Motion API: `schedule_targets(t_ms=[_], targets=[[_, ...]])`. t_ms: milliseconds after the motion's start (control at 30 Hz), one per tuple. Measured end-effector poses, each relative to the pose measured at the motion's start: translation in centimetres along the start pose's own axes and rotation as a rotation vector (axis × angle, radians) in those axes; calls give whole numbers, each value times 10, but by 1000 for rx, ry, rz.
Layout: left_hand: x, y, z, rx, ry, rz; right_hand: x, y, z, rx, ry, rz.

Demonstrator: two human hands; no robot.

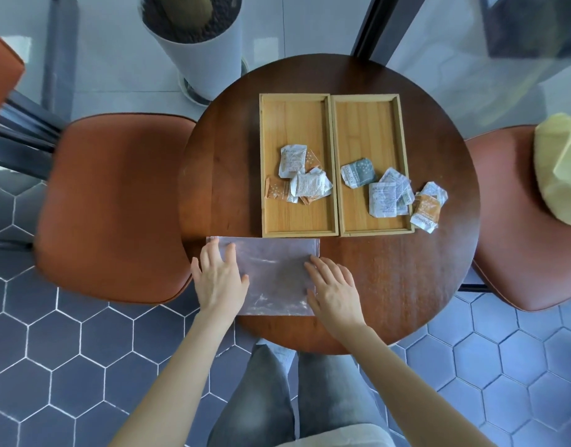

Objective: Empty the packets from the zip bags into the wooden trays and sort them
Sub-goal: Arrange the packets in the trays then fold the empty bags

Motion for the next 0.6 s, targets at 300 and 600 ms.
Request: schedule_targets(t_ms=[300,600], targets=[[26,28,7,29,-31,69,34,11,18,-85,28,322],[65,142,42,-437,79,-5,96,97,44,-328,57,423]])
Point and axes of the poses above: each hand's wrist, its own z-axis towards the middle knuckle, its own x-axis out of the back of the hand, y = z × x, the point moved 1 cm from there along z, towards the middle knuckle, and after that the axes turned 5 degrees about -x, right-handed, at the moved point
